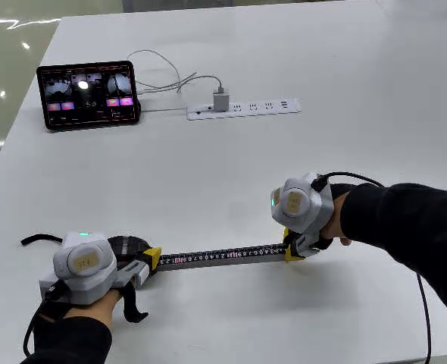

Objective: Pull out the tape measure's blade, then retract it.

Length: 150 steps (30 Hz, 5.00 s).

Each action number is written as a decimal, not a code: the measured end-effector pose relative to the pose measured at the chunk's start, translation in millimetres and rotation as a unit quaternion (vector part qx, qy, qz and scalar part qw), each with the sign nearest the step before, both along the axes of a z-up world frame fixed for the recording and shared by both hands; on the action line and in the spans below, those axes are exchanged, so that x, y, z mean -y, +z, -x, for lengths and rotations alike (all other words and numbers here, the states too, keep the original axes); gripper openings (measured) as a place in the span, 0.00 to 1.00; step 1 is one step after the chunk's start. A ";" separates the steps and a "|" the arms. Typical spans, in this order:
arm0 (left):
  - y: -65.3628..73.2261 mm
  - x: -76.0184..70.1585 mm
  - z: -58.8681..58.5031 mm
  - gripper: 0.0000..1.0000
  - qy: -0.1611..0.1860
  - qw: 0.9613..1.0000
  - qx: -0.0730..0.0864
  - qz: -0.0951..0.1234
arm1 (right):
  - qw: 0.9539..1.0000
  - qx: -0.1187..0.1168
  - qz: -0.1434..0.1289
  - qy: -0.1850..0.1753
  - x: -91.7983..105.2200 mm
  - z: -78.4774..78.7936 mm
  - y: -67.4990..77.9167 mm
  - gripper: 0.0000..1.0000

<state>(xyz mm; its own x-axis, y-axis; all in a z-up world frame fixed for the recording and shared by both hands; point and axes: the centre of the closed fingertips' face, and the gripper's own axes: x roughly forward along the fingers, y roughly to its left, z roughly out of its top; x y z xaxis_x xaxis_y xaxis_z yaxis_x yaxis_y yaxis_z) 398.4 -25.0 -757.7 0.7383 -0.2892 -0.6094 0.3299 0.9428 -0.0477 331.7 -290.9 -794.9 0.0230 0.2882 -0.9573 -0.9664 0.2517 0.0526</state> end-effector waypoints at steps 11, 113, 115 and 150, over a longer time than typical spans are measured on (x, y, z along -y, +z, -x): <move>0.2 0.3 0.4 0.59 -0.001 1.000 -0.003 0.001 | 1.000 0.000 0.006 -0.006 -1.5 -0.4 -1.4 0.09; -1.0 0.5 0.0 0.60 -0.002 1.000 -0.011 -0.003 | 1.000 -0.001 -0.002 -0.012 -31.1 -7.7 -2.2 0.09; -0.9 0.6 0.3 0.60 -0.002 1.000 -0.013 -0.003 | 1.000 -0.001 -0.001 -0.008 -32.0 -7.3 -2.1 0.09; -1.6 0.5 1.3 0.60 -0.004 1.000 -0.019 -0.004 | 1.000 -0.002 -0.005 -0.014 -43.4 -7.9 0.1 0.09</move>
